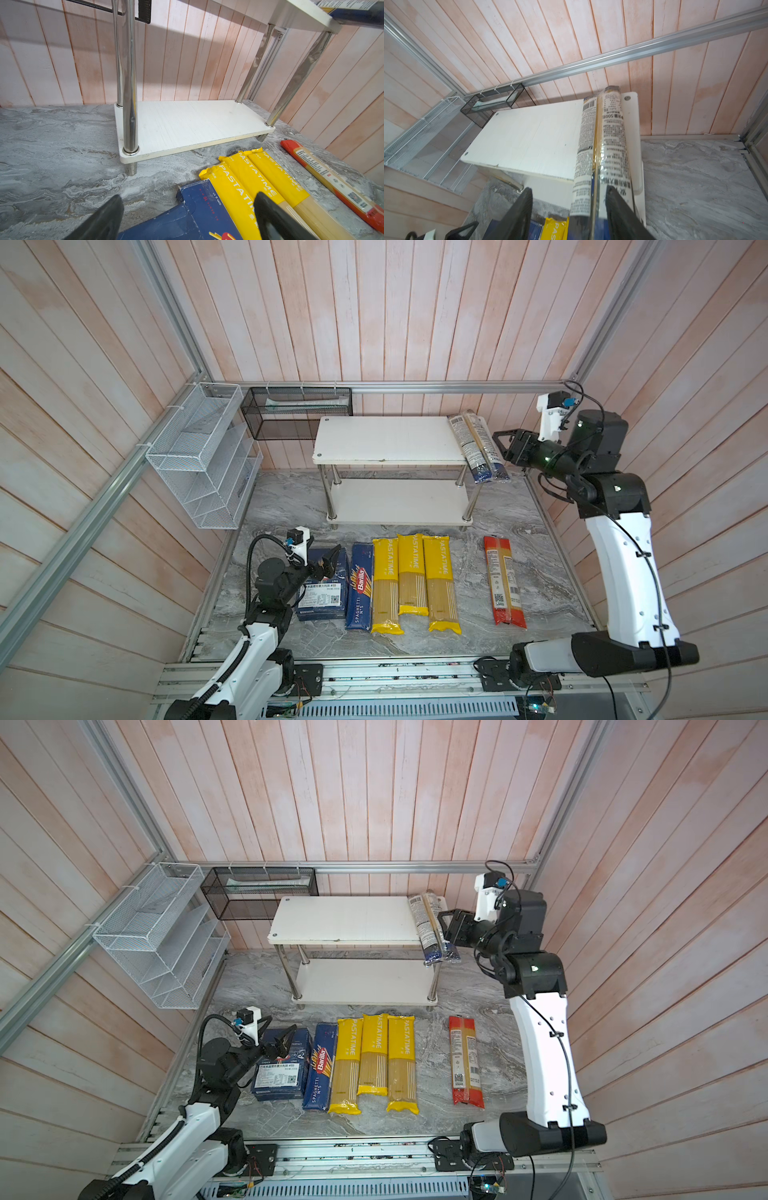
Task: Arrange pasta packages on shelves
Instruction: Place the pasta bag on the shelf.
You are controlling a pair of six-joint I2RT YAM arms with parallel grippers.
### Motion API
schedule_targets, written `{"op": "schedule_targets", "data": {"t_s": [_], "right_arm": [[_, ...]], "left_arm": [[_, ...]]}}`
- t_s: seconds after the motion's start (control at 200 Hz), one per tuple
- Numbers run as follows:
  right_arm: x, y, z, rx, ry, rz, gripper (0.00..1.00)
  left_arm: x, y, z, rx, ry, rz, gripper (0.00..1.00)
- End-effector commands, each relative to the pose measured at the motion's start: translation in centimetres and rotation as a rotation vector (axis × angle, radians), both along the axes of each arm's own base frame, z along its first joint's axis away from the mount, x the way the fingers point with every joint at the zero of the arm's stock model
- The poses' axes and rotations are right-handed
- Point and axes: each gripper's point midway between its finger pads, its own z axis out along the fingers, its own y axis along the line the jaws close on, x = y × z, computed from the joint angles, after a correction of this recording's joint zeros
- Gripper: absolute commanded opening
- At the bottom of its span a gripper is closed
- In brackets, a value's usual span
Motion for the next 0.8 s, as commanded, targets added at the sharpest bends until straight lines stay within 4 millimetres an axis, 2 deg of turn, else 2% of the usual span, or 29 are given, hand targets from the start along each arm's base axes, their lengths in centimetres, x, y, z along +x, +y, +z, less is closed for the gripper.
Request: {"op": "schedule_targets", "data": {"t_s": [0.0, 0.08, 0.26, 0.49, 0.63, 0.795], "right_arm": [[-3.1, 1.0, -1.3, 0.000, 0.033, 0.072, 0.56], [-4.9, 1.4, -2.2, 0.005, 0.054, 0.107, 0.56], [-7.1, 2.5, -4.8, 0.010, 0.133, 0.185, 0.56], [-9.3, 3.1, -6.2, 0.043, 0.183, 0.222, 0.56], [-10.2, 3.3, -7.5, 0.054, 0.222, 0.235, 0.56], [-9.7, 3.3, -8.5, 0.056, 0.245, 0.223, 0.56]], "left_arm": [[0.0, 0.0, 0.0, -0.008, -0.005, -0.008, 1.00], [0.0, -0.1, 0.0, -0.006, -0.004, -0.011, 1.00], [-0.1, 0.0, 0.2, -0.008, -0.012, -0.006, 1.00], [0.0, 0.0, 0.0, -0.008, -0.005, -0.004, 1.00], [0.2, -0.2, 0.0, -0.007, 0.004, -0.016, 1.00], [0.2, 0.1, 0.0, -0.009, 0.001, -0.001, 1.00]]}}
